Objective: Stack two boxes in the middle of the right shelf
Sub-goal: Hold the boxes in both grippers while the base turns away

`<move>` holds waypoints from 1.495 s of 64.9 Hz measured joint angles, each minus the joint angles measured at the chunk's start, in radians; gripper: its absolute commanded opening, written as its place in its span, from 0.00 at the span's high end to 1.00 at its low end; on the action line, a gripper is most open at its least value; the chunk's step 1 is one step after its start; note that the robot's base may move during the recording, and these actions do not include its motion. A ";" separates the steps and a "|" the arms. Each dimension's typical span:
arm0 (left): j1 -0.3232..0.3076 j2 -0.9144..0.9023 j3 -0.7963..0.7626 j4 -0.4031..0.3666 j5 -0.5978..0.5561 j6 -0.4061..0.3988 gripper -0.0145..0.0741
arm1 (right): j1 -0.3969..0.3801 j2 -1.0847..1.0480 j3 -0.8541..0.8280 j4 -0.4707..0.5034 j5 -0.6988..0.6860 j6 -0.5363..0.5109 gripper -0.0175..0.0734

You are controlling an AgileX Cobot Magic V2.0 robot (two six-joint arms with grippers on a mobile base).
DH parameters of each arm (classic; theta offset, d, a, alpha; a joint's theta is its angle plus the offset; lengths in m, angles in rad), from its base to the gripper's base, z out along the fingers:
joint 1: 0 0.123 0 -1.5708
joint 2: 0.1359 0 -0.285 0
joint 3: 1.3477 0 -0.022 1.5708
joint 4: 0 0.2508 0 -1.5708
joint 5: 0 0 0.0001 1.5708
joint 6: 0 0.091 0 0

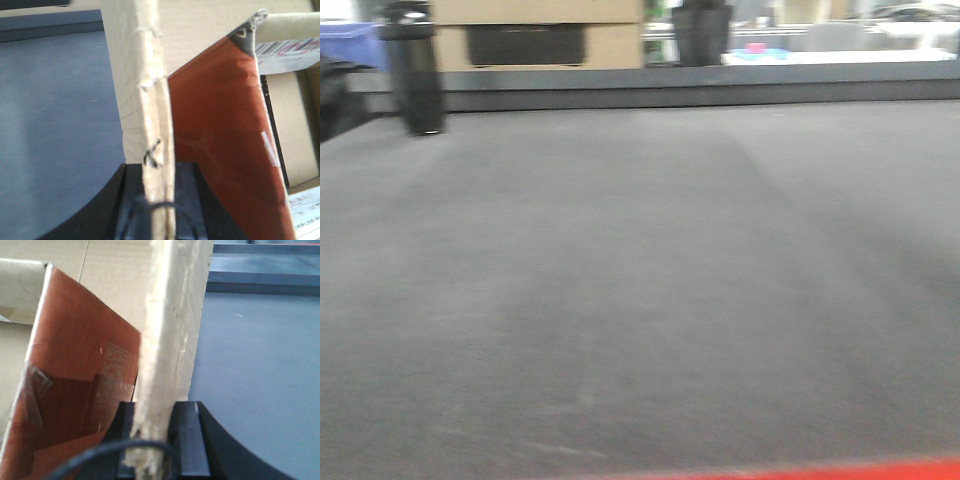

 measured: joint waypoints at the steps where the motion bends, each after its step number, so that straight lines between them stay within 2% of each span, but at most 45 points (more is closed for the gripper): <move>1: 0.000 0.000 0.000 0.000 0.000 0.000 0.96 | 0.000 0.002 0.000 0.000 0.000 0.000 0.98; 97: 0.000 0.001 0.000 0.000 -0.002 0.000 0.96 | 0.000 0.001 0.000 0.000 -0.002 0.000 0.98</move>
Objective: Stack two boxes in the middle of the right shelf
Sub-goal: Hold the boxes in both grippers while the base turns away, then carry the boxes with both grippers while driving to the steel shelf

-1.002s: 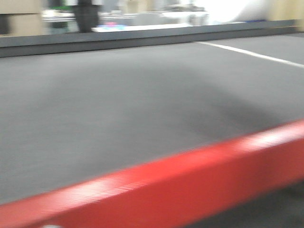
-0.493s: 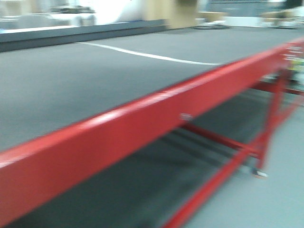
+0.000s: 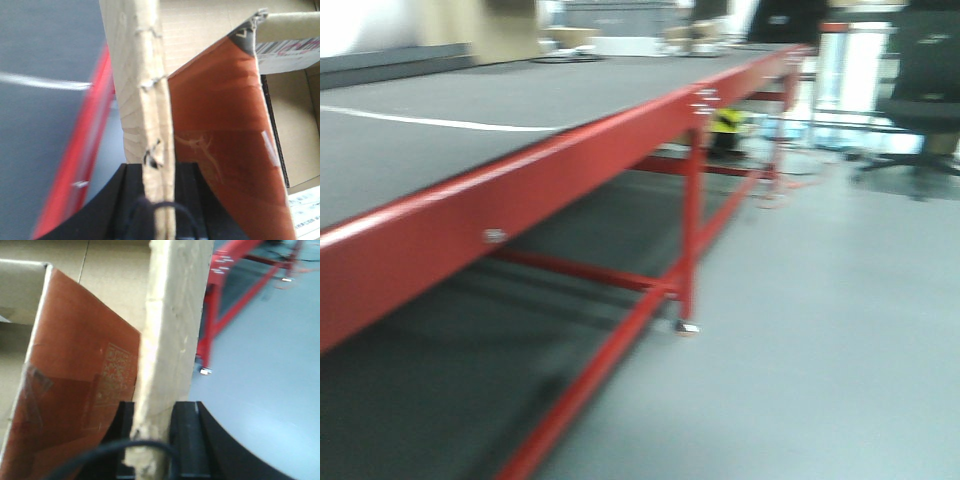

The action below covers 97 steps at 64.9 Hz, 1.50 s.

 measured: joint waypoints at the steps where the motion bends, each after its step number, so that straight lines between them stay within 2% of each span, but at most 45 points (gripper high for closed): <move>1: 0.000 0.000 0.000 0.000 0.000 0.000 0.96 | 0.000 0.000 0.000 0.000 0.000 0.000 0.98; 97: 0.000 0.000 0.000 -0.002 0.000 0.000 0.96 | 0.000 -0.006 0.000 -0.002 0.002 0.000 0.98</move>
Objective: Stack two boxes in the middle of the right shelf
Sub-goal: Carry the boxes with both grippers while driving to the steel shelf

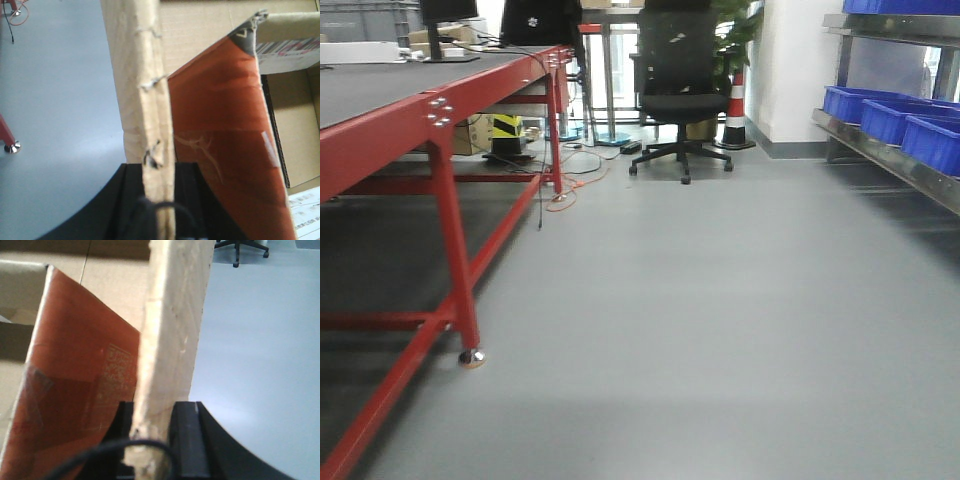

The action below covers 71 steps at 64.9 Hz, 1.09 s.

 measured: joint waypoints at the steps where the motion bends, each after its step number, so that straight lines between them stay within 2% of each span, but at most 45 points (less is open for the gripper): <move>1: 0.000 0.000 0.000 0.000 0.000 0.000 0.96 | 0.000 0.000 0.000 0.000 0.000 0.000 0.98; 71: 0.000 0.000 0.000 0.000 0.000 0.000 0.96 | 0.000 0.000 0.000 0.000 -0.002 0.000 0.98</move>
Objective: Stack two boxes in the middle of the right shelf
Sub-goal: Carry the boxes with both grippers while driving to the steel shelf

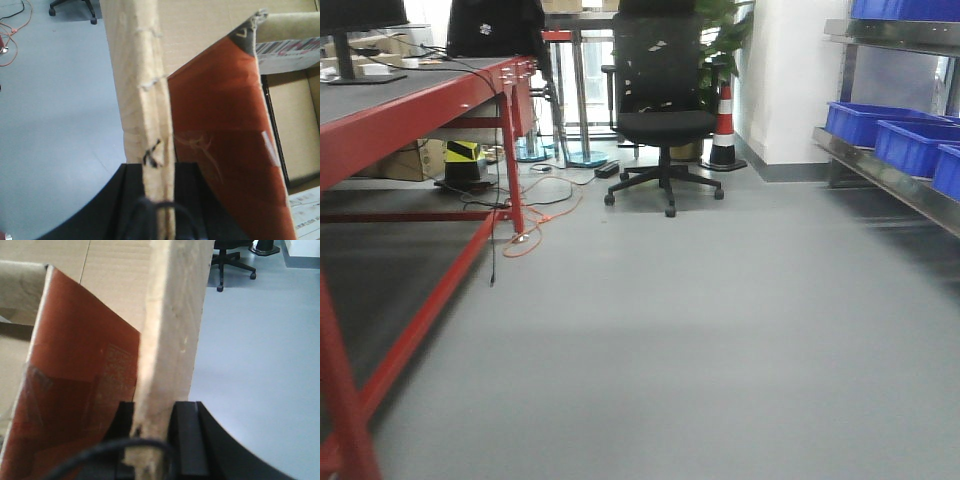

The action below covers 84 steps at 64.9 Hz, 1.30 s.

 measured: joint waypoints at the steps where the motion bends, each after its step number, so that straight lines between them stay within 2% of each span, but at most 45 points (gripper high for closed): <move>1: 0.000 0.000 0.000 0.000 0.000 0.000 0.96 | 0.000 0.000 0.000 0.000 0.000 0.000 0.98; 84: 0.000 0.000 0.000 0.010 -0.001 0.000 0.96 | 0.000 0.004 0.000 0.002 -0.004 0.000 0.98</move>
